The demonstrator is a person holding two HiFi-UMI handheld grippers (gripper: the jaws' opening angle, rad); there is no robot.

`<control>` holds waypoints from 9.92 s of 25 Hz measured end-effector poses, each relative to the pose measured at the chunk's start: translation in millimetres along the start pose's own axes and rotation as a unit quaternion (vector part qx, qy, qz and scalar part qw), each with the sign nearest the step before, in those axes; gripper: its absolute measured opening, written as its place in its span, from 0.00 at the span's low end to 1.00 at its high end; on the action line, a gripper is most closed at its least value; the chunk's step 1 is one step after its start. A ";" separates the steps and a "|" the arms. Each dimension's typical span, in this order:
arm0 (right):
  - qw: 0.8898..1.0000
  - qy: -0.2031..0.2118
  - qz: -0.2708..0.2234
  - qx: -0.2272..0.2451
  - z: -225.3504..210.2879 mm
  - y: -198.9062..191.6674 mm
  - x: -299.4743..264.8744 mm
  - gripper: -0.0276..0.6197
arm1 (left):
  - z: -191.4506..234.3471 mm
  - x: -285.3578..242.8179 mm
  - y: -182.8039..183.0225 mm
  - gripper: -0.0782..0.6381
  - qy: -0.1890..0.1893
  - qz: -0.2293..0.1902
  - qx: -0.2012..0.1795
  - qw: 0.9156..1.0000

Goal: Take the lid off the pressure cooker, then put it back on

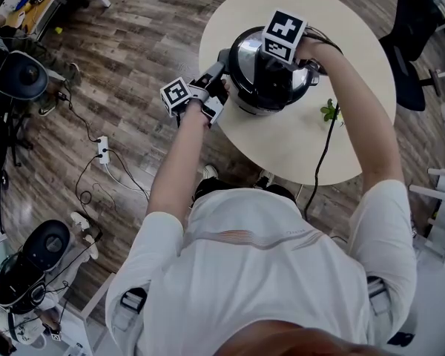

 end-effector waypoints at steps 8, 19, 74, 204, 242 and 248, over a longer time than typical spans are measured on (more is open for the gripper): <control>0.989 -0.016 0.020 -0.147 -5.2 -3.6 -1.9 0.52 | -1.1 1.0 -3.0 0.20 -0.004 0.005 -0.006 1.000; 0.969 -0.029 0.042 -0.242 -6.7 -3.5 0.0 0.53 | -0.1 1.1 -1.5 0.20 -0.035 0.014 0.004 0.999; 0.920 -0.056 0.059 -0.384 97.8 -382.1 80.0 0.50 | -184.3 -143.8 -252.5 0.12 -0.026 0.266 -0.631 0.728; 0.997 -0.025 -0.010 -0.066 14.5 -4.8 13.7 0.48 | -212.9 85.6 -104.8 0.12 0.158 0.069 -0.621 0.764; 0.945 -0.070 -0.318 -0.020 13.6 -61.6 93.3 0.48 | -225.2 54.6 -113.6 0.12 0.129 0.095 -0.619 0.769; 0.809 -0.208 -0.504 -0.219 31.4 -126.8 187.7 0.23 | -244.0 27.7 -117.1 0.12 0.105 0.105 -0.635 0.758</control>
Point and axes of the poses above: the fingertips, and each gripper's own axes: x backward along the fingers, z to its left, y out of its top, the point moved 7 cm from there along x, backward along the fingers, and after that the axes turned 11 degrees about -y, right-handed, at the moved point
